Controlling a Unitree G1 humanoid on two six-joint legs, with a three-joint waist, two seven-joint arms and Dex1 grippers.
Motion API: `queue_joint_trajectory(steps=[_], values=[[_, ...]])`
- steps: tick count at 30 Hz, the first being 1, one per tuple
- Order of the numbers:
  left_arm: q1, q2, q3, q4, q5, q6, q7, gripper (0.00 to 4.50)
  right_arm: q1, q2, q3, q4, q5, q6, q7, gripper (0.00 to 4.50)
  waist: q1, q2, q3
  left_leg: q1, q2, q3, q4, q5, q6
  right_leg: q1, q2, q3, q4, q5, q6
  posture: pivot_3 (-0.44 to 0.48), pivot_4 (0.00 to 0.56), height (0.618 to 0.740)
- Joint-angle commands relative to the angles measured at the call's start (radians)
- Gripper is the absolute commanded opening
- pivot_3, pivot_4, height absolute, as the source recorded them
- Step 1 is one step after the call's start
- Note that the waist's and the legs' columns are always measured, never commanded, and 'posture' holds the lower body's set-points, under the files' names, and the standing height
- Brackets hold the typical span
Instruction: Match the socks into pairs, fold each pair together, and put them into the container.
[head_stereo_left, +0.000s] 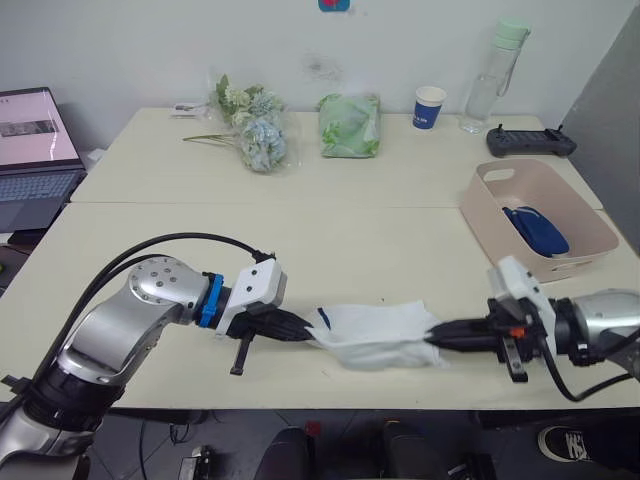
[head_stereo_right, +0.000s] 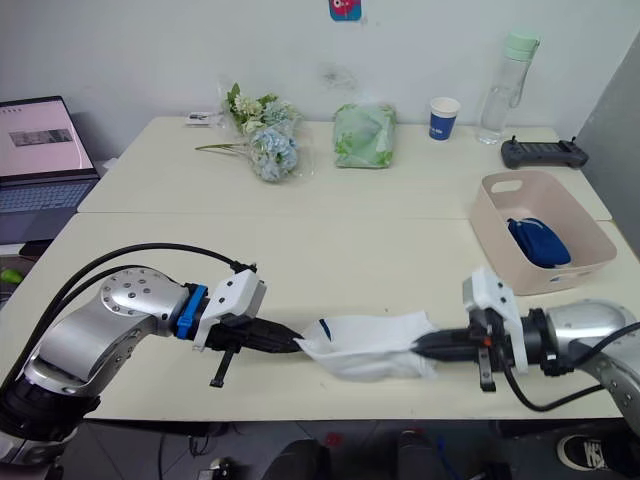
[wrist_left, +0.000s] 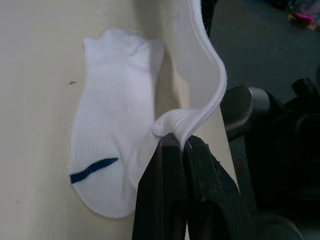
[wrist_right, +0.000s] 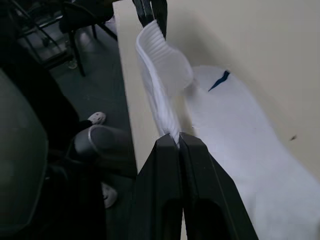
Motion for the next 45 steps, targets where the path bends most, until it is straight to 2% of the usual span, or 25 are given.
queue_joint_trajectory(steps=[1,7,13,25,28,34,40,45], values=[[-0.014,-0.023,-0.04,0.023,0.04,-0.025,0.01,0.03,-0.002,0.012,0.006,0.0,-0.019,-0.023,-0.037,0.0,0.0,0.0,0.0,0.0,0.0,0.0,0.0,0.0,0.0,0.0,0.001,0.0,0.0,0.0,0.0,0.0,0.15,0.74],[-0.103,-0.114,-0.127,0.187,0.148,-0.069,0.028,0.03,-0.04,0.025,0.094,0.156,-0.181,-0.149,-0.032,0.0,0.001,-0.001,0.0,0.0,0.0,0.0,0.0,0.0,0.0,0.0,0.003,0.0,0.0,0.0,0.0,0.0,0.15,0.74],[-0.189,-0.19,-0.157,0.328,0.228,-0.105,0.055,0.03,-0.123,0.067,0.18,0.311,-0.324,-0.279,-0.036,0.0,-0.001,-0.001,0.0,0.0,0.001,0.0,0.0,0.0,0.0,-0.001,0.003,0.001,0.0,0.0,0.0,0.0,0.15,0.74],[-0.225,-0.242,-0.176,0.415,0.295,-0.145,0.046,0.03,-0.2,0.144,0.251,0.447,-0.458,-0.397,-0.018,0.0,-0.001,-0.001,0.0,-0.001,0.001,0.0,0.0,0.0,0.0,-0.001,0.003,0.001,0.0,0.0,0.0,0.0,0.15,0.74],[-0.232,-0.26,-0.159,0.448,0.303,-0.165,0.064,0.63,-0.21,0.163,0.244,0.471,-0.484,-0.428,-0.033,0.73,-0.001,-0.001,0.0,-0.001,0.001,0.0,0.0,0.0,0.0,-0.001,0.003,0.001,0.0,0.0,0.0,0.0,0.15,0.74],[-0.238,-0.251,-0.071,0.489,0.292,-0.189,0.122,2.42,-0.208,0.162,0.189,0.49,-0.501,-0.467,-0.049,2.71,-0.001,-0.001,0.0,-0.001,0.001,0.0,0.0,0.0,-0.001,-0.002,0.002,0.001,0.001,0.0,0.0,0.0,0.15,0.74],[-0.167,-0.185,0.063,0.4,0.199,-0.159,0.107,2.42,-0.149,0.13,0.106,0.388,-0.437,-0.418,-0.026,2.71,-0.002,0.0,0.0,-0.001,0.001,0.0,0.0,0.0,-0.001,-0.002,-0.002,0.0,0.0,0.0,0.0,0.0,0.15,0.74],[-0.032,-0.137,0.112,0.179,0.117,-0.091,0.105,2.42,-0.074,0.111,0.093,0.278,-0.395,-0.363,-0.021,2.71,-0.001,0.0,0.0,-0.001,0.001,0.0,0.0,0.0,0.0,-0.002,-0.003,0.001,0.0,0.0,0.0,0.0,0.15,0.74]])
